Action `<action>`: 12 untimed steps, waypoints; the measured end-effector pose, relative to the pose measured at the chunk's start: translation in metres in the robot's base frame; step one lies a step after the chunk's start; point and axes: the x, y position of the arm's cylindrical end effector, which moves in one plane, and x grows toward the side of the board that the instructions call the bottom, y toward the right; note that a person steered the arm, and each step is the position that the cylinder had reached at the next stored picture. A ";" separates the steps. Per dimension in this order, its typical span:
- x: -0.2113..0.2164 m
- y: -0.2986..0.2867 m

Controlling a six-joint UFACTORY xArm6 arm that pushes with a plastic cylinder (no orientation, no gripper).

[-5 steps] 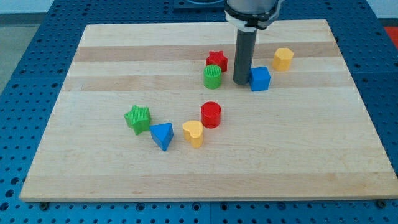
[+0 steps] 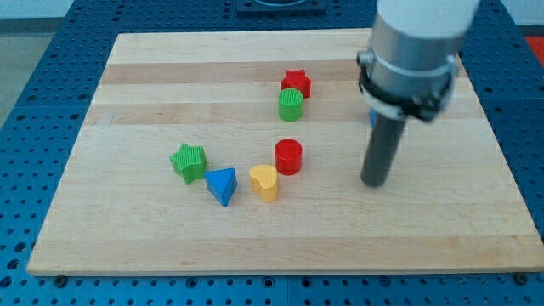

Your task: Slide green star to the bottom side of the green circle

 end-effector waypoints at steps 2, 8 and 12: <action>0.035 -0.042; 0.084 -0.243; 0.038 -0.277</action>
